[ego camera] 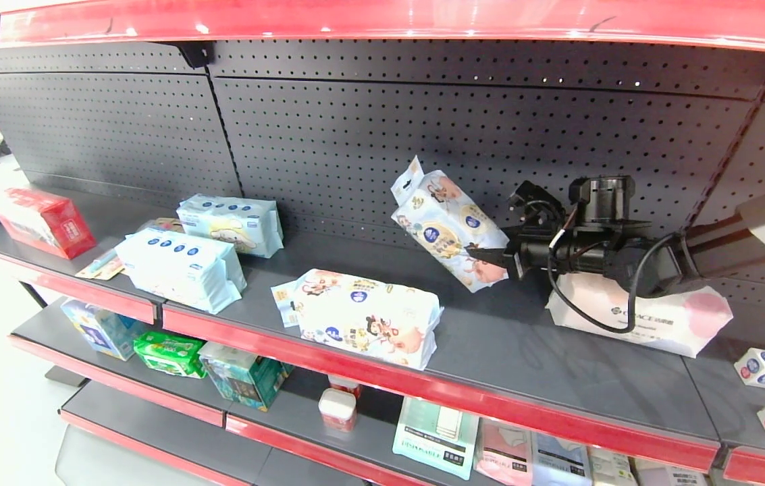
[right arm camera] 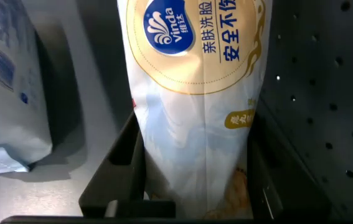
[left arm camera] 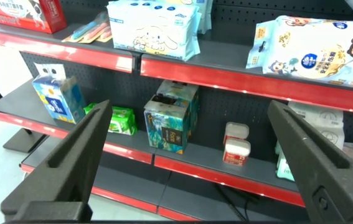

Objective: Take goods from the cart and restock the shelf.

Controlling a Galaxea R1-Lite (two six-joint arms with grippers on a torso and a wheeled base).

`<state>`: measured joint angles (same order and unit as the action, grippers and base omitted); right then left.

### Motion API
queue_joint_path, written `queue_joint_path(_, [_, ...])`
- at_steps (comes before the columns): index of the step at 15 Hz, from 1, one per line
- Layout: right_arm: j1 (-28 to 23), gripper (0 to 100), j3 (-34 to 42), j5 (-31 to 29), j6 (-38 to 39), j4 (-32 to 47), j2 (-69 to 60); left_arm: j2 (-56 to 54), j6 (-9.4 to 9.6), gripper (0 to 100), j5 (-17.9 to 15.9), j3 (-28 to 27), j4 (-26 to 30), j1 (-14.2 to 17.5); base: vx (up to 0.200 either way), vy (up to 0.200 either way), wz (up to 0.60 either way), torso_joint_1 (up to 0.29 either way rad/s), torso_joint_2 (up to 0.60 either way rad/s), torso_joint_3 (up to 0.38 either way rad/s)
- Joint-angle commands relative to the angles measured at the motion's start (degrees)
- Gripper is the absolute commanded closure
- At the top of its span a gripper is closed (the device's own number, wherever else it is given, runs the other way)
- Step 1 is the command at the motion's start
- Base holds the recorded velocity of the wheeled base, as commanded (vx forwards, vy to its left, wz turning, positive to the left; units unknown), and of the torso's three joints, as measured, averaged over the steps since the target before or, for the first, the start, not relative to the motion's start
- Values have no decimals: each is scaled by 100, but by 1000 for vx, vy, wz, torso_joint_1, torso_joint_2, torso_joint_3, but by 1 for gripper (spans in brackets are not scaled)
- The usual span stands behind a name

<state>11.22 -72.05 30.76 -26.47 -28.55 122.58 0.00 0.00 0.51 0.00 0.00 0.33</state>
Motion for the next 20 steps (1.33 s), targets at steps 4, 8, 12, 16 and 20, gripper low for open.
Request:
queue_joint_path(4, [3, 100, -108, 809, -69, -1, 311, 0, 0, 0, 2, 0, 0, 2, 0, 0, 0, 0, 0, 0])
queue_joint_path(8, [47, 100, -99, 809, -254, -1, 355, 0, 0, 0, 10, 0, 0, 2, 0, 0, 0, 0, 0, 0])
queue_joint_path(12, [91, 100, -108, 906, -289, -1, 346, 0, 0, 0, 2, 0, 0, 2, 0, 0, 0, 0, 0, 0])
queue_joint_path(16, [109, 100, -90, 1117, -474, -10, 346, 0, 0, 0, 10, 0, 0, 2, 0, 0, 0, 0, 0, 0])
queue_joint_path(20, [109, 100, -55, 1169, -544, -10, 346, 0, 0, 0, 10, -9, 0, 2, 0, 0, 0, 0, 0, 0])
